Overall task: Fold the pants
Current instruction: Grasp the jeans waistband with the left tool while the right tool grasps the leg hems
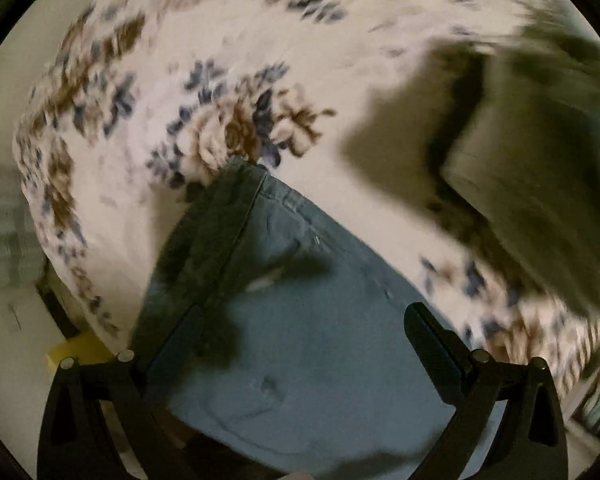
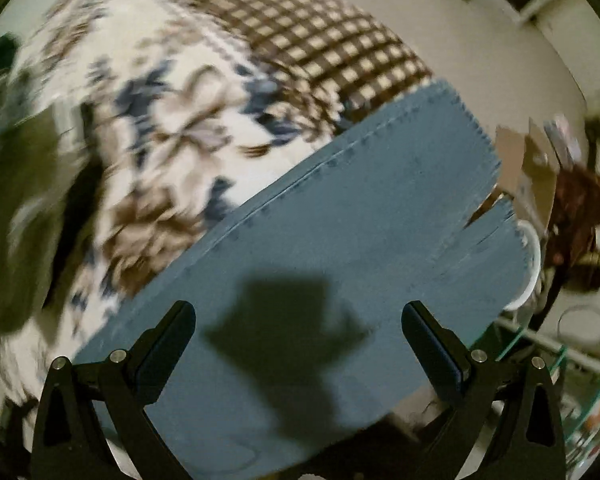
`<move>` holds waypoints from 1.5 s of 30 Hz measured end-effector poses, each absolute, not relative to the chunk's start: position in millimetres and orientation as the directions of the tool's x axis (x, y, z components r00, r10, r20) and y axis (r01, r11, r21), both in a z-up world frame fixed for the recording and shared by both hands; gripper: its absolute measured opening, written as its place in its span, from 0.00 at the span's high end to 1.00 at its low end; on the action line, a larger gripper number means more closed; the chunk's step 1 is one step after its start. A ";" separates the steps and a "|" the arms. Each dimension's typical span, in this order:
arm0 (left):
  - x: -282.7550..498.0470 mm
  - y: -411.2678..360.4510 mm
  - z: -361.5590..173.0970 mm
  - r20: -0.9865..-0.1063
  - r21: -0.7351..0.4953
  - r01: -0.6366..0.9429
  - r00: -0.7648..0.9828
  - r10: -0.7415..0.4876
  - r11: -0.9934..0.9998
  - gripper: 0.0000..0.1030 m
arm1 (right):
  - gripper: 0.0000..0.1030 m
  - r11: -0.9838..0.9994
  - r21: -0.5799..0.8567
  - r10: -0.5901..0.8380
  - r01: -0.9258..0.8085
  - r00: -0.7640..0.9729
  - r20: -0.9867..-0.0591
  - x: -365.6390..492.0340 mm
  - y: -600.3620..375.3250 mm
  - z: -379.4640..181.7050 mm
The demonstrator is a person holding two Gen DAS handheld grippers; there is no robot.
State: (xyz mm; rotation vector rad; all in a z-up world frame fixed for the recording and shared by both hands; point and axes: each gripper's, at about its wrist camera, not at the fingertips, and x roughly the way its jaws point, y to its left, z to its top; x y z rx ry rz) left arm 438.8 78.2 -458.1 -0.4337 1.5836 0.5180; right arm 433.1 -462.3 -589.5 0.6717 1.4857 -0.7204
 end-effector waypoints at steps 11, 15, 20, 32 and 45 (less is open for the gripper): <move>483.1 104.4 -571.0 -0.990 0.093 -0.677 -0.138 -0.001 0.730 0.13 | 0.00 0.411 -0.032 0.029 0.911 -0.049 -0.998 456.4 -538.3 -696.7; 483.8 95.0 -561.4 -0.994 0.109 -0.641 -0.084 0.072 0.759 0.61 | 0.00 0.358 -0.035 0.067 0.933 -0.062 -0.996 462.9 -549.6 -723.0; 464.8 107.3 -546.6 -0.999 0.022 -0.641 0.018 0.044 0.767 0.82 | 0.30 0.377 -0.030 0.046 0.926 -0.051 -0.998 458.5 -553.4 -721.0; 372.6 152.3 -462.1 -0.964 -0.220 -0.596 0.254 -0.079 0.772 0.85 | 0.92 0.507 0.106 0.039 0.855 0.100 -0.994 411.8 -534.7 -639.1; 194.4 197.7 -508.7 -0.977 -0.212 -0.672 0.162 -0.139 0.709 0.86 | 0.93 0.574 0.133 0.085 0.808 0.104 -0.991 212.1 -519.6 -632.5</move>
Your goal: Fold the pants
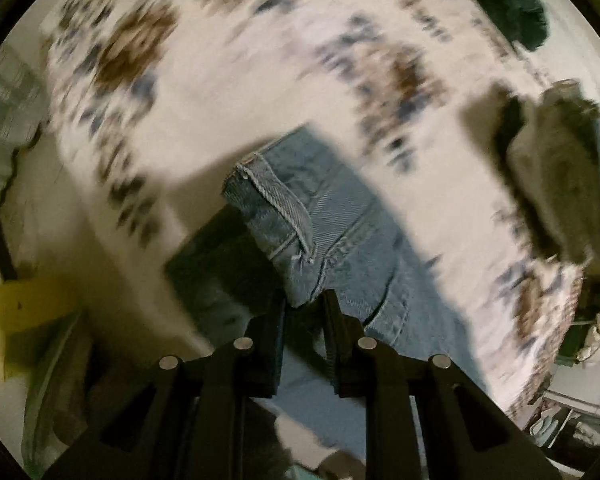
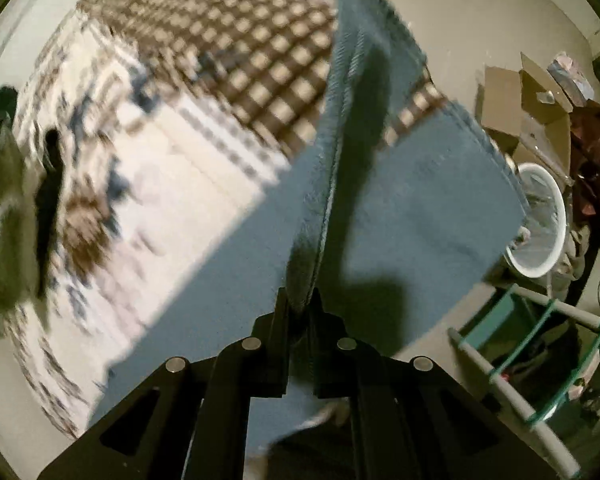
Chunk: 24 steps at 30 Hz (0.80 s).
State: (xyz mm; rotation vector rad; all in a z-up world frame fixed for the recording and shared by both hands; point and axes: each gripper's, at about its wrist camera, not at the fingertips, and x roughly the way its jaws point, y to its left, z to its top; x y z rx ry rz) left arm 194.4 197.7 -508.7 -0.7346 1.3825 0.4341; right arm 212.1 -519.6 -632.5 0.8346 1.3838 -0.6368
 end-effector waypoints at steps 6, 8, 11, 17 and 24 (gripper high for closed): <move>153.6 205.3 -580.2 -0.990 -0.133 -0.714 0.072 -0.118 0.687 0.86 | 0.92 0.595 0.086 0.102 0.799 0.031 -0.994 172.7 -513.4 -693.2; 151.8 210.1 -585.9 -0.987 -0.160 -0.734 0.099 -0.129 0.660 0.86 | 0.90 0.581 0.101 0.124 0.808 0.035 -0.992 163.9 -515.3 -705.0; 157.0 212.2 -583.3 -0.970 -0.241 -0.734 0.175 -0.166 0.635 0.85 | 0.66 0.535 0.153 0.164 0.831 0.076 -0.984 155.1 -515.9 -713.3; 175.0 204.9 -593.5 -0.952 -0.303 -0.702 0.198 -0.232 0.644 0.71 | 0.50 0.444 0.244 0.221 0.862 0.158 -0.962 139.0 -509.9 -724.4; 179.2 211.6 -607.9 -0.948 -0.319 -0.715 0.228 -0.223 0.622 0.71 | 0.59 0.378 0.282 0.216 0.882 0.212 -0.953 143.1 -491.5 -742.4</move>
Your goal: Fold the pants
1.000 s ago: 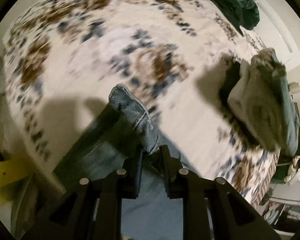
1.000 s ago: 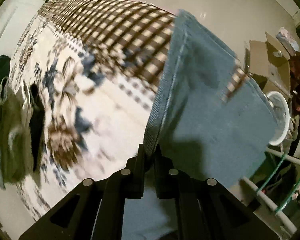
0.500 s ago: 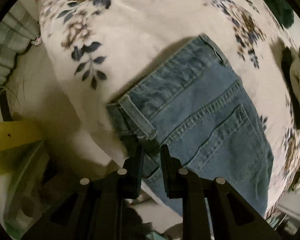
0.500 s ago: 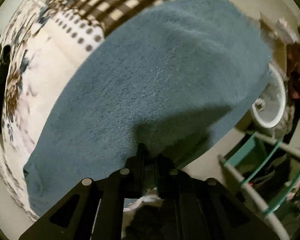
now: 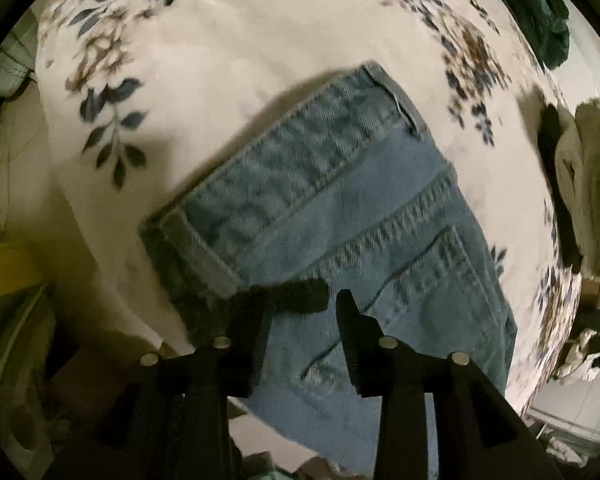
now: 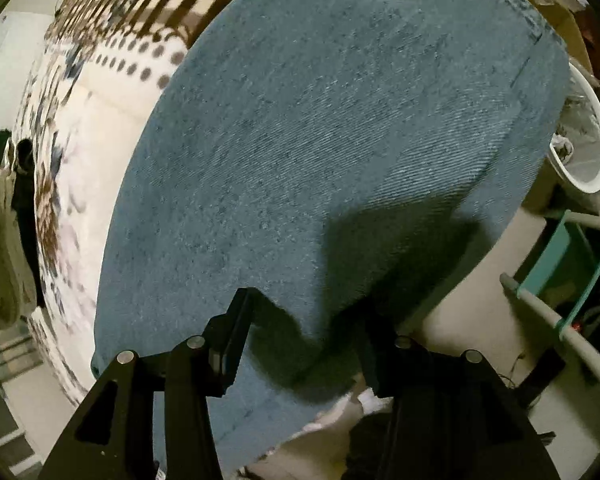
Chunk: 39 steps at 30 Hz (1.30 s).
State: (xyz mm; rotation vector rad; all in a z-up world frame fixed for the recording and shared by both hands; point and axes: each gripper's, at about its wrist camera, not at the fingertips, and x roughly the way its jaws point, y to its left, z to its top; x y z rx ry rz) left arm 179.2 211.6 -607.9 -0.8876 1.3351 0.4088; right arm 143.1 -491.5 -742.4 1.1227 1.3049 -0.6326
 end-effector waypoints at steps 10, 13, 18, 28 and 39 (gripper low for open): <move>176.9 236.7 -594.7 -0.955 -0.291 -0.707 0.259 -0.146 0.644 0.97 | 0.96 0.450 0.219 0.125 0.866 0.182 -0.975 145.7 -486.4 -702.8; 166.7 257.3 -583.4 -0.957 -0.283 -0.715 0.259 -0.134 0.639 0.97 | 0.96 0.477 0.214 0.121 0.853 0.177 -0.977 144.8 -488.6 -686.6; 161.2 262.2 -589.0 -0.933 -0.359 -0.707 0.291 -0.212 0.609 0.95 | 0.96 0.527 0.195 0.149 0.827 0.136 -0.979 146.0 -497.4 -684.7; 171.6 238.7 -597.1 -0.941 -0.336 -0.713 0.280 -0.190 0.615 0.76 | 0.61 0.612 0.371 0.422 0.698 0.108 -0.900 171.4 -383.8 -723.7; 165.8 230.9 -592.1 -0.937 -0.348 -0.703 0.261 -0.231 0.620 0.58 | 0.67 0.346 0.465 0.464 0.815 0.282 -0.840 163.2 -333.4 -761.3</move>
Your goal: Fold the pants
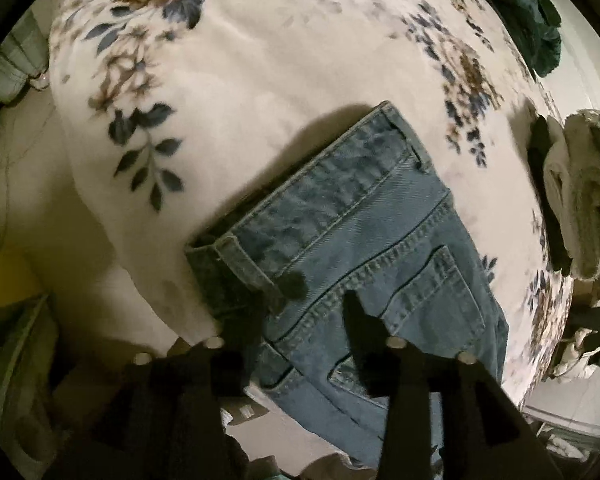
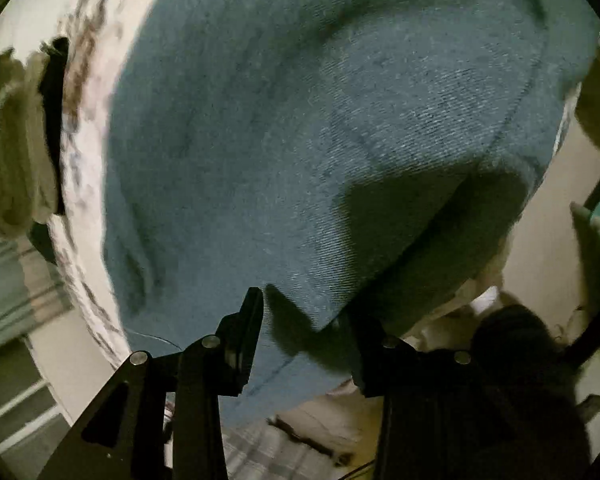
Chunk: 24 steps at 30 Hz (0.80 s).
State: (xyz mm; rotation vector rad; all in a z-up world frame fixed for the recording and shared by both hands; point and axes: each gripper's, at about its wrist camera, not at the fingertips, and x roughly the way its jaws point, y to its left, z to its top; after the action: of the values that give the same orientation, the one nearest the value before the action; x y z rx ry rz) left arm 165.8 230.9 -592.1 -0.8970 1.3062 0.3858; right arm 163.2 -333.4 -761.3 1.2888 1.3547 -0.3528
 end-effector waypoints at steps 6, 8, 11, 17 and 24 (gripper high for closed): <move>167.1 234.8 -606.1 -0.946 -0.323 -0.747 0.252 -0.202 0.581 0.53 | 0.71 0.377 0.475 0.469 0.795 0.278 -0.838 177.6 -320.2 -766.7; 167.4 233.8 -604.3 -0.949 -0.315 -0.747 0.258 -0.182 0.585 0.55 | 0.82 0.378 0.460 0.451 0.803 0.275 -0.849 177.5 -318.6 -766.1; 166.5 237.4 -600.4 -0.952 -0.301 -0.739 0.275 -0.137 0.603 0.96 | 0.95 0.393 0.440 0.417 0.807 0.270 -0.868 174.1 -319.4 -760.5; 157.3 251.2 -593.5 -0.947 -0.315 -0.720 0.283 -0.152 0.619 0.96 | 0.96 0.417 0.436 0.427 0.798 0.251 -0.868 155.8 -316.9 -734.7; 140.8 263.6 -583.9 -0.958 -0.275 -0.712 0.259 -0.123 0.646 0.97 | 0.96 0.497 0.378 0.434 0.781 0.154 -0.888 136.9 -313.5 -735.2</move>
State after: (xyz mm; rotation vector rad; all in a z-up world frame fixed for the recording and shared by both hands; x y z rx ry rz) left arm 140.8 263.6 -583.9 -0.8114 1.2716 0.4646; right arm 136.9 -313.5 -735.2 1.1167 1.4755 -0.3428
